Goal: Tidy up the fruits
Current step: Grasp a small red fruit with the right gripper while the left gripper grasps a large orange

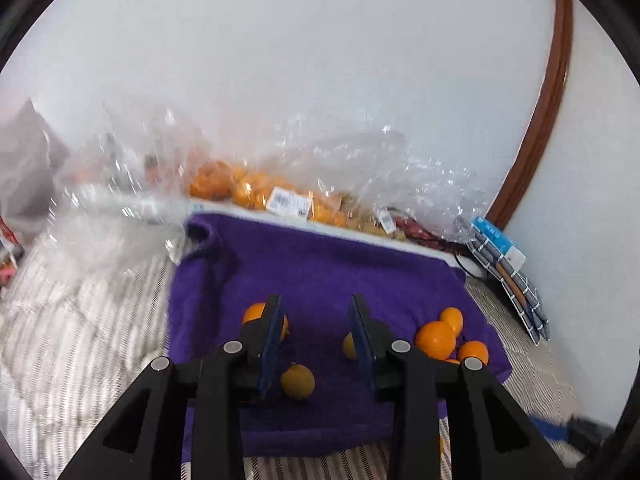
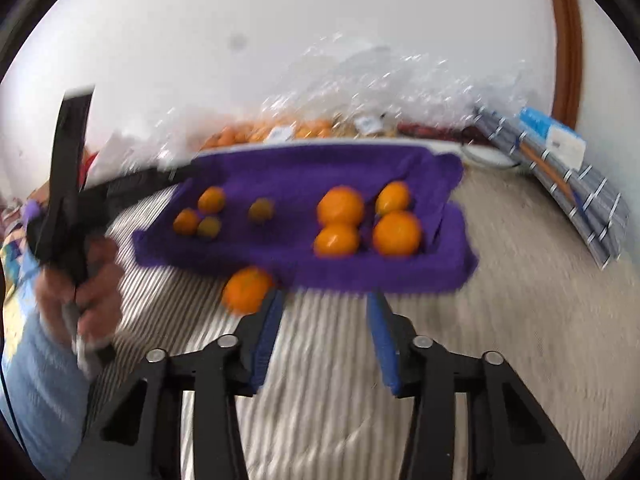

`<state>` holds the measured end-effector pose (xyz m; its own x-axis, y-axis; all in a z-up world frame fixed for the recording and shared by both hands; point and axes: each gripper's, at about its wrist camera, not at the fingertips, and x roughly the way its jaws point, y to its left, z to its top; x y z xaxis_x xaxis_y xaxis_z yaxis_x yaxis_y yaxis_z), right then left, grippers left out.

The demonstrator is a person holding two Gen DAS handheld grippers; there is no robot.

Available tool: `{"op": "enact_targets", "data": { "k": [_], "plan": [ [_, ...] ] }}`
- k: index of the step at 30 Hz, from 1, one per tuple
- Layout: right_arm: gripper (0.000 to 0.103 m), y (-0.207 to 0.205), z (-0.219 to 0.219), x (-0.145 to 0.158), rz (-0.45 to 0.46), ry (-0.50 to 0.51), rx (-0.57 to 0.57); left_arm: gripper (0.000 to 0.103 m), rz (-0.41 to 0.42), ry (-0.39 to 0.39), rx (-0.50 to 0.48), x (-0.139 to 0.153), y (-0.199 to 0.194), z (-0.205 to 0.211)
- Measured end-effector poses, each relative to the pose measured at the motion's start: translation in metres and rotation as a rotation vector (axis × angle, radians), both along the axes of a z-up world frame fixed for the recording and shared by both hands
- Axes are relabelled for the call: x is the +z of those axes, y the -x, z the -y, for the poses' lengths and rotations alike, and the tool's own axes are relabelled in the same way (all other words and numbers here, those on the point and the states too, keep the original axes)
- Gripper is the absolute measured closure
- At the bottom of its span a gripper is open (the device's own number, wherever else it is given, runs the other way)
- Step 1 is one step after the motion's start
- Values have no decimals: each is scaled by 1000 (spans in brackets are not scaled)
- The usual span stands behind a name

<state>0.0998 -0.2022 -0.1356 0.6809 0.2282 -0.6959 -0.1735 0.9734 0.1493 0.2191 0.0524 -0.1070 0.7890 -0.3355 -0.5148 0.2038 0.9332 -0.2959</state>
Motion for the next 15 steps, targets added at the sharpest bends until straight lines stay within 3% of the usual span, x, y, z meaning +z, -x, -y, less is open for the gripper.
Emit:
{"op": "enact_targets", "data": {
  "k": [4,9,15],
  "plan": [
    [64,28,-16,-9,-13,-7,50,71,-88,-24,-8,-1,17,-3],
    [64,34,-37,-22,-26,-18,82,71,-103,-103,37,-18,50,-23],
    [65,24,-64,-37,-61,35,84,71,-105,-56,99,-32,53,-45]
  ]
}}
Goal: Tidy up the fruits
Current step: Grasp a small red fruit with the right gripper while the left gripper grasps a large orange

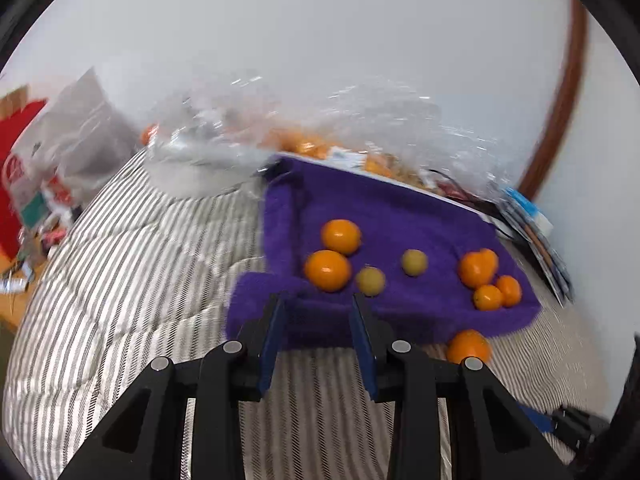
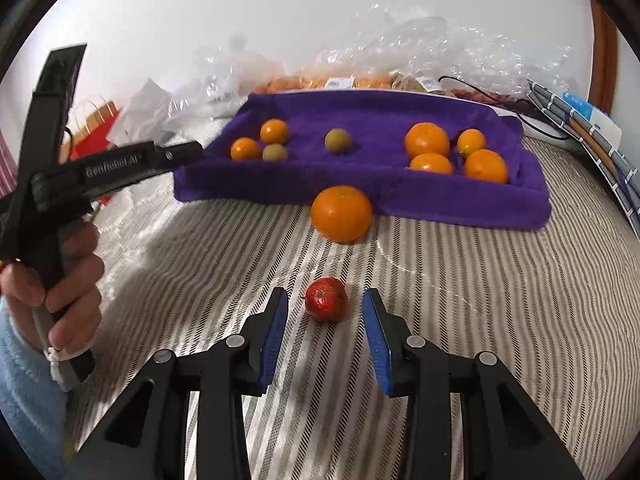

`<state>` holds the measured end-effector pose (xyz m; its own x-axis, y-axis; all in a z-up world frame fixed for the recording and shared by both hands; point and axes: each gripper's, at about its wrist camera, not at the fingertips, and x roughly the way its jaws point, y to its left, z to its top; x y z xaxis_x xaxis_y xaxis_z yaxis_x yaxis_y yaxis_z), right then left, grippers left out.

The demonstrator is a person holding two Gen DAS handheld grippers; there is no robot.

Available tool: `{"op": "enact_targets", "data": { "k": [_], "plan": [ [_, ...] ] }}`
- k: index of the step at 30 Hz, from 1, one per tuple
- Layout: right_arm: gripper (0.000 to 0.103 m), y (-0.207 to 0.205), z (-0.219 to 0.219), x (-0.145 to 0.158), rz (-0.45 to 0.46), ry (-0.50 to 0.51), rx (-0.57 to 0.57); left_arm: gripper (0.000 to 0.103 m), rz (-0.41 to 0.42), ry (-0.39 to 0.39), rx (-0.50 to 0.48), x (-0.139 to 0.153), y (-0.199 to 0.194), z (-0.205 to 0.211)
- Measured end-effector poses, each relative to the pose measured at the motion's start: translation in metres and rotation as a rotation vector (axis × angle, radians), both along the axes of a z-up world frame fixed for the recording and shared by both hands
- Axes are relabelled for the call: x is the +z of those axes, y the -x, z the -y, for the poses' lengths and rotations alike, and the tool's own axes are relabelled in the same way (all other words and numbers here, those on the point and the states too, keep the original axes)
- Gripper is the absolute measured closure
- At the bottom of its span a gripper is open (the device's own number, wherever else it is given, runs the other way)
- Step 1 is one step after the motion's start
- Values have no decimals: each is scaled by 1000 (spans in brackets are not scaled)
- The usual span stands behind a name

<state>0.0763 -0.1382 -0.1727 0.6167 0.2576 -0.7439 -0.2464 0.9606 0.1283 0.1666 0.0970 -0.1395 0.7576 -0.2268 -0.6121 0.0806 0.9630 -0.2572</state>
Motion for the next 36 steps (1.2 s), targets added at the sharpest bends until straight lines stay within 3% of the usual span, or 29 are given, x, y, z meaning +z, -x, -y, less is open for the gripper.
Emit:
{"op": "enact_targets", "data": {
  "k": [4,8,12,15,19,23,28,33,36],
  "plan": [
    [76,-11,-12,-8,-30,77,-26,71,-29,43,5,-7,-6,-6],
    [76,-7,-10,-6,-16,77,-30,71,-17,99,-27,-5,-2,-8],
    [76,2,4,1,25,63,-37,71,-12,48,-73,-7,4,5],
    [76,8,22,6,61,85,-60,71,-26,9,-160,-9,8,25],
    [76,12,58,6,58,49,-104,64,-66,-120,-312,-15,17,70],
    [76,14,79,2,72,71,-129,61,-72,-137,-388,-13,26,101],
    [76,15,99,1,70,30,-143,55,-79,-132,-415,-8,15,130],
    [76,19,105,2,83,-14,-121,55,-146,-172,-364,-25,-5,144],
    [76,17,104,1,81,-40,-99,55,-108,-149,-355,-20,-2,145]
  ]
}}
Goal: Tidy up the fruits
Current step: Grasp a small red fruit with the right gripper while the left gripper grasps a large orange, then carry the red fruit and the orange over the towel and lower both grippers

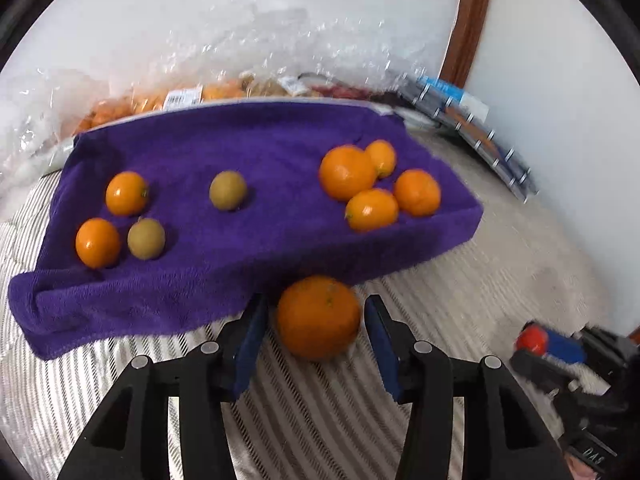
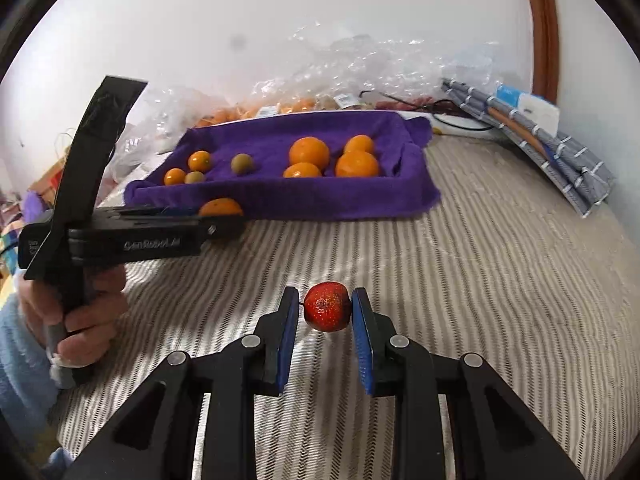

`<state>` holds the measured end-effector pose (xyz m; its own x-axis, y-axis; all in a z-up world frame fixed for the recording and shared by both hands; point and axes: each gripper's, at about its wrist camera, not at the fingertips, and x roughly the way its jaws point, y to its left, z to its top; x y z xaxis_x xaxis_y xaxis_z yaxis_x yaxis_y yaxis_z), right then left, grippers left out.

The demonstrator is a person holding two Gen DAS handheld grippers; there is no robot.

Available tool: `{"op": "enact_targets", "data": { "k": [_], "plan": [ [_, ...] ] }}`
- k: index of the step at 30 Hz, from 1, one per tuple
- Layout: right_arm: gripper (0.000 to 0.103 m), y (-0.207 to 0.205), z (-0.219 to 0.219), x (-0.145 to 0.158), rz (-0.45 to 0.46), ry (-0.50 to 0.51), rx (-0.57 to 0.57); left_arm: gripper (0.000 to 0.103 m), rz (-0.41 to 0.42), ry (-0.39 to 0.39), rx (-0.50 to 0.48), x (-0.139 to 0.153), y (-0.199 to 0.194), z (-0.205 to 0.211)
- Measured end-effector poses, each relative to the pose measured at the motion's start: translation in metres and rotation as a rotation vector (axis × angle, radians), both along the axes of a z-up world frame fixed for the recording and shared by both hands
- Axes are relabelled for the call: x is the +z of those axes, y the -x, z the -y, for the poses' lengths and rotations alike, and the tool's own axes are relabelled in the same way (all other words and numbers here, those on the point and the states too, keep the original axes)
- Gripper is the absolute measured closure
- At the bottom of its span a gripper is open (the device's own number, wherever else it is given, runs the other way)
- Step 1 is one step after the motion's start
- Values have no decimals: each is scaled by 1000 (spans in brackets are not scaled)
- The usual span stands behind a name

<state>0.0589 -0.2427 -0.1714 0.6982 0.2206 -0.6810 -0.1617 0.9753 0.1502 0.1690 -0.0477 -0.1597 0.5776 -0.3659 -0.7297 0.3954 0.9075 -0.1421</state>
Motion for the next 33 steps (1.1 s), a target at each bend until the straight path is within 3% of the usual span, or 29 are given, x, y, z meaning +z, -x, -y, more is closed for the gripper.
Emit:
{"op": "enact_targets", "data": {
  "k": [2,14,18,25,30,33],
  "plan": [
    [76,0,2,0,-3,-13,-6,63,-15,-11,6,-3,-2,1],
    [76,-6,9,-2,-28,-52,-38,63,8,81,11,5,3,-14],
    [76,-14,8,1,-40,-60,-44,63,29,176,14,21,10,-31],
    [76,-41,4,39,31,-23,-28,64,45,236,123,50,7,-79],
    [76,-64,4,59,60,-42,-24,64,110,189,202,68,8,-107],
    [76,-79,7,65,56,-55,-32,64,107,197,241,76,1,-119]
  ]
}}
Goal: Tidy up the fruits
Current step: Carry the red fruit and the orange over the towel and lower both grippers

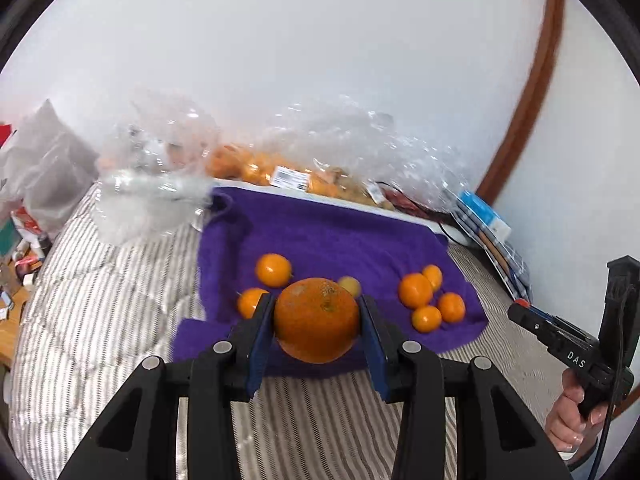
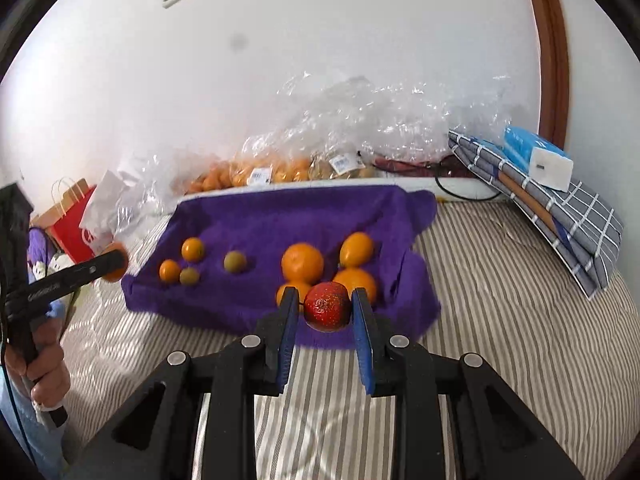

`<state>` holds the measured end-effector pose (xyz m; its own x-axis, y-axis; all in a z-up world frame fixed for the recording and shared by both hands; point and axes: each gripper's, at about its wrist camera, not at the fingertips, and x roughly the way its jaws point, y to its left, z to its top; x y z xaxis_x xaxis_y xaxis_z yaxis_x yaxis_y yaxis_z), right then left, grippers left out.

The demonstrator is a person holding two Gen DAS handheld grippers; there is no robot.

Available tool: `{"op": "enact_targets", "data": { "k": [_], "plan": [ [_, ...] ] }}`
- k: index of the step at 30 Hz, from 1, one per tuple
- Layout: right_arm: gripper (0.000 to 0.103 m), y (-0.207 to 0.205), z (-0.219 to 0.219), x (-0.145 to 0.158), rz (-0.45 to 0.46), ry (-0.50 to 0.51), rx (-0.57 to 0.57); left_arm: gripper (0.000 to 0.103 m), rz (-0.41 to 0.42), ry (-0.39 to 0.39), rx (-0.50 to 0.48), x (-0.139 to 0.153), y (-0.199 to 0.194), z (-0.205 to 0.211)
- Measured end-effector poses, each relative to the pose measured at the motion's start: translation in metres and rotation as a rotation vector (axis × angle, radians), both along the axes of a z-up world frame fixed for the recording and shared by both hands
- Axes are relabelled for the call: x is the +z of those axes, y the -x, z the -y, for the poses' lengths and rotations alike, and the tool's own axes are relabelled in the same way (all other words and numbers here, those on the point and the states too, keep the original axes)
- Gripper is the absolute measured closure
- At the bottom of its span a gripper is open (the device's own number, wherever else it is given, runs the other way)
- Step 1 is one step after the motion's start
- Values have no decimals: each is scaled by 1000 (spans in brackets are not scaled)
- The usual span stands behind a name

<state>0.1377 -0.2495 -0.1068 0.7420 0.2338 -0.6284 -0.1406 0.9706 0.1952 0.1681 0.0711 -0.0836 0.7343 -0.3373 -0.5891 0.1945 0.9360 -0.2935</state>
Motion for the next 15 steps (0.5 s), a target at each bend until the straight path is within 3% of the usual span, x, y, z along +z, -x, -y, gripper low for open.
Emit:
{"op": "enact_targets", "data": {
  "k": [8,15],
  "plan": [
    [76,-43,-1,20,48,-2,-4,63,35,19,34,16,-38,16],
    [76,-91,-5,23,38,-25,32,63,29,-7,87,7,-84,40]
  ]
}}
